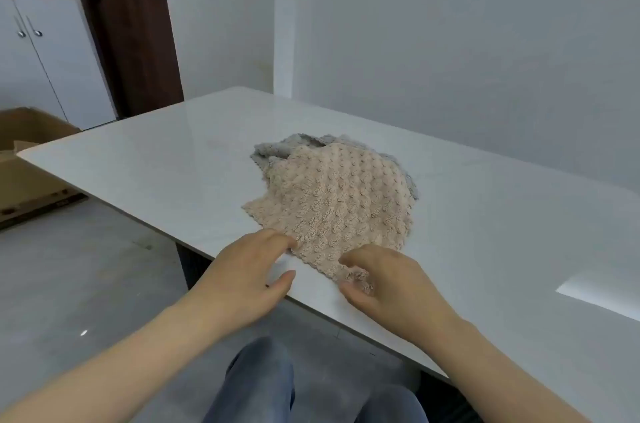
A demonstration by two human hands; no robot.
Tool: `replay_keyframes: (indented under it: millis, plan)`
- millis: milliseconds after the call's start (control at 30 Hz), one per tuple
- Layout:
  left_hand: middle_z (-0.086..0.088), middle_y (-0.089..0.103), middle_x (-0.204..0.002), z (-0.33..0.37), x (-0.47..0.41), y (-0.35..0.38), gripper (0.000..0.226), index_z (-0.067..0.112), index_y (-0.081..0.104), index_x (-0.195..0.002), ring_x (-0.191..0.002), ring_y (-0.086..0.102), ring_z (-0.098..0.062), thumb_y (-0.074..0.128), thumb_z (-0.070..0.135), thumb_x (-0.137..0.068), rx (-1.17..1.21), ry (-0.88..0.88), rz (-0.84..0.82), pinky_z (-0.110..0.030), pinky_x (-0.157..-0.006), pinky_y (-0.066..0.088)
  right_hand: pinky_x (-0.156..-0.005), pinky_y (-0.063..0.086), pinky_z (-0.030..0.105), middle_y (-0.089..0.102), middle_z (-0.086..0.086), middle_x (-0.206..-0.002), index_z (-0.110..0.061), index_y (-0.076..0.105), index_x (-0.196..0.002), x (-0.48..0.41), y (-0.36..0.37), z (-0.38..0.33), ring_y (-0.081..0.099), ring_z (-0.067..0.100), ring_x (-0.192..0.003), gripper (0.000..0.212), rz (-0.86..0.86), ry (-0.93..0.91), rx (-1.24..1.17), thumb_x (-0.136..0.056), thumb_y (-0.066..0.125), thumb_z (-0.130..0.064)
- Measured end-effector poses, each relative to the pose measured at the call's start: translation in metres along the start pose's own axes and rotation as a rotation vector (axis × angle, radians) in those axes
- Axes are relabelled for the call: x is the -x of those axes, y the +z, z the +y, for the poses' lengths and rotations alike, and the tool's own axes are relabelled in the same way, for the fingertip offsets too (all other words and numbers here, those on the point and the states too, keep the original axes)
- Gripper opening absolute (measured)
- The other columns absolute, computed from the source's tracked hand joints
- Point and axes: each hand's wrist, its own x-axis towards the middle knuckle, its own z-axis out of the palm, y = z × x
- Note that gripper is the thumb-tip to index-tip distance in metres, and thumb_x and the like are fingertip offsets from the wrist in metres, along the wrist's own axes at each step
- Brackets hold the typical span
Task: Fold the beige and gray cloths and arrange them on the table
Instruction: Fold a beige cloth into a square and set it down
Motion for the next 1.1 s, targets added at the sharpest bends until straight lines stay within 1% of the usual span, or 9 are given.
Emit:
replay_keyframes:
  millis: [133,267,500,667,733,833,933,1033,1100]
  plan:
    - [0.012,0.053,-0.128,-0.003,-0.005,0.007,0.070,0.025,0.052,-0.127,-0.118,0.049,-0.010,0.022,0.056,-0.072,0.017,0.039,0.023,-0.017,-0.093,0.034,-0.083,0.048,0.028,0.064,-0.010,-0.104,-0.028,0.062,-0.114,-0.004,0.007,0.005,0.059,0.011,-0.097,0.031,-0.026,0.022,0.013,-0.086,0.052,-0.037]
    - [0.007,0.056,-0.125,-0.006,-0.012,0.016,0.066,0.020,0.056,-0.124,-0.114,0.054,-0.014,0.027,0.053,-0.075,0.035,0.090,0.048,-0.022,-0.094,0.039,-0.083,0.047,0.026,0.063,-0.008,-0.102,-0.026,0.063,-0.113,-0.007,0.009,0.011,0.058,0.012,-0.095,0.030,-0.042,0.028,0.010,-0.085,0.054,-0.033]
    - [0.005,0.060,-0.119,0.001,-0.027,0.029,0.060,0.017,0.059,-0.119,-0.112,0.054,-0.014,0.035,0.051,-0.076,0.028,0.175,-0.029,-0.018,-0.093,0.034,-0.083,0.046,0.025,0.067,-0.007,-0.101,-0.024,0.066,-0.110,-0.008,0.009,0.015,0.059,0.012,-0.093,0.033,-0.043,0.047,-0.026,-0.080,0.055,-0.018]
    - [0.003,0.061,-0.113,0.002,-0.042,0.038,0.063,0.018,0.059,-0.120,-0.105,0.054,-0.018,0.033,0.056,-0.077,-0.025,0.195,-0.087,-0.024,-0.091,0.037,-0.083,0.045,0.020,0.069,-0.010,-0.102,-0.024,0.067,-0.109,-0.009,0.011,0.020,0.060,0.010,-0.095,0.035,-0.035,0.046,-0.038,-0.079,0.053,-0.013]
    - [0.002,0.060,-0.104,0.004,-0.049,0.040,0.055,0.019,0.063,-0.113,-0.099,0.054,-0.020,0.036,0.054,-0.080,-0.059,0.194,-0.084,-0.032,-0.089,0.044,-0.083,0.046,0.021,0.070,-0.011,-0.100,-0.025,0.069,-0.106,-0.009,0.010,0.020,0.061,0.010,-0.093,0.030,-0.021,0.048,-0.056,-0.082,0.054,-0.015]
    - [0.001,0.058,-0.094,0.005,-0.056,0.039,0.039,0.018,0.068,-0.100,-0.091,0.053,-0.021,0.045,0.042,-0.081,-0.053,0.190,-0.057,-0.039,-0.081,0.046,-0.080,0.049,0.027,0.071,-0.011,-0.090,-0.024,0.072,-0.096,-0.010,0.002,0.021,0.062,0.008,-0.083,0.019,0.027,0.059,-0.076,-0.087,0.057,-0.021]
    - [0.003,0.057,-0.092,0.003,-0.059,0.037,0.019,0.017,0.065,-0.092,-0.088,0.052,-0.020,0.053,0.027,-0.083,-0.058,0.213,-0.008,-0.038,-0.077,0.047,-0.074,0.051,0.027,0.071,-0.014,-0.082,-0.026,0.073,-0.088,-0.009,-0.017,0.022,0.062,0.007,-0.074,0.013,0.125,0.068,-0.099,-0.086,0.061,-0.022]
    - [0.004,0.054,-0.085,0.001,-0.065,0.027,0.002,0.017,0.056,-0.083,-0.079,0.051,-0.019,0.057,0.019,-0.082,-0.056,0.241,0.082,-0.032,-0.071,0.045,-0.066,0.050,0.023,0.068,-0.016,-0.074,-0.026,0.073,-0.081,-0.011,-0.044,0.023,0.060,0.007,-0.068,0.011,0.231,0.057,-0.126,-0.084,0.065,-0.019]
    - [0.004,0.053,-0.084,0.000,-0.070,0.017,0.005,0.017,0.054,-0.081,-0.078,0.048,-0.017,0.058,0.017,-0.084,-0.059,0.231,0.126,-0.029,-0.069,0.042,-0.064,0.048,0.019,0.069,-0.018,-0.075,-0.026,0.073,-0.081,-0.013,-0.064,0.023,0.059,0.007,-0.069,0.011,0.300,0.056,-0.154,-0.084,0.067,-0.017]
